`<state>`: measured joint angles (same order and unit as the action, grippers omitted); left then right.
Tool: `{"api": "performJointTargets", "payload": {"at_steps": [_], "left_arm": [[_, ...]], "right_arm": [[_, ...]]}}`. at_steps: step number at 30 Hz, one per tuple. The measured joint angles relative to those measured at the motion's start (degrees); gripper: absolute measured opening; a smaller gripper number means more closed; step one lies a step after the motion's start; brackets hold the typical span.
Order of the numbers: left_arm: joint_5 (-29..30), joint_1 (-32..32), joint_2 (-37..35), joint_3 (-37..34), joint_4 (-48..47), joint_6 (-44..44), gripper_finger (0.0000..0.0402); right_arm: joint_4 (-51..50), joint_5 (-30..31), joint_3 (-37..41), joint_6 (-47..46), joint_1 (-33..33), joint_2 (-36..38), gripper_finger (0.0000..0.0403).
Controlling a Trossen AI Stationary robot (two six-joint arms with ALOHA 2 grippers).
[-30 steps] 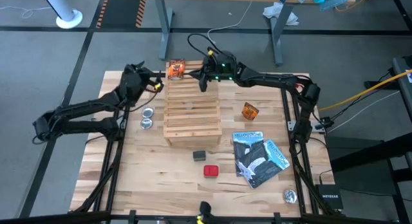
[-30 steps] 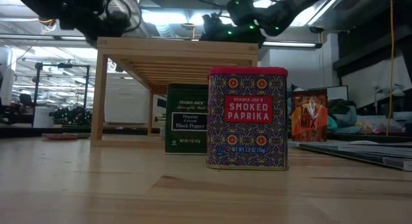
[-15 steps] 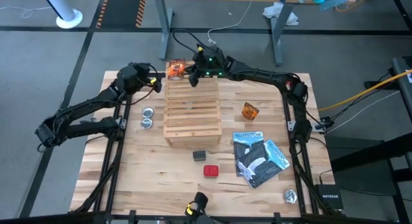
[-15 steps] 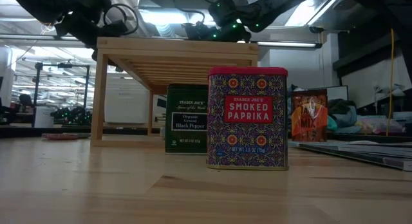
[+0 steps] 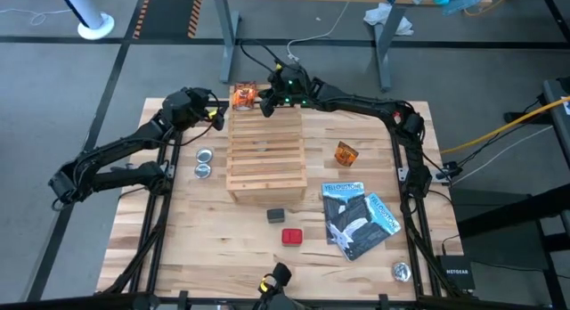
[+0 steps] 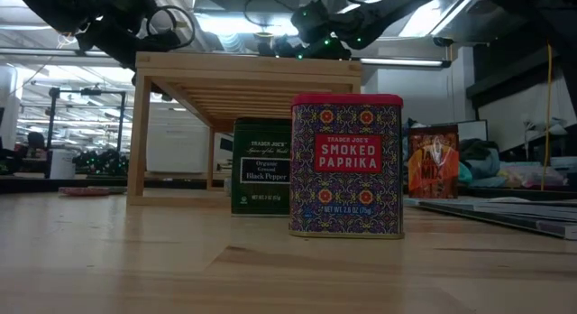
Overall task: Shelf spices
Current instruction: Remove the orange seasoning pack from the shelf
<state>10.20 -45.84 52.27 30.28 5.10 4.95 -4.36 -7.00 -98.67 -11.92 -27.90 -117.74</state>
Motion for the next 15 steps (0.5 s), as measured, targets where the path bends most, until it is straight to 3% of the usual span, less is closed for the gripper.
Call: {"api": "performJointTargets", "payload": {"at_steps": [7, 15], "left_arm": [[-0.5, 0.0, 0.0, 0.0, 0.0, -1.2, 0.0399], [-7.2, 0.0, 0.0, 0.0, -0.2, -3.4, 0.0399]], "right_arm": [[-1.6, 1.3, 0.0, -1.6, 0.1, -0.3, 0.0033], [-1.0, -0.1, 0.0, -1.8, 0.7, -1.3, 0.0033]]}}
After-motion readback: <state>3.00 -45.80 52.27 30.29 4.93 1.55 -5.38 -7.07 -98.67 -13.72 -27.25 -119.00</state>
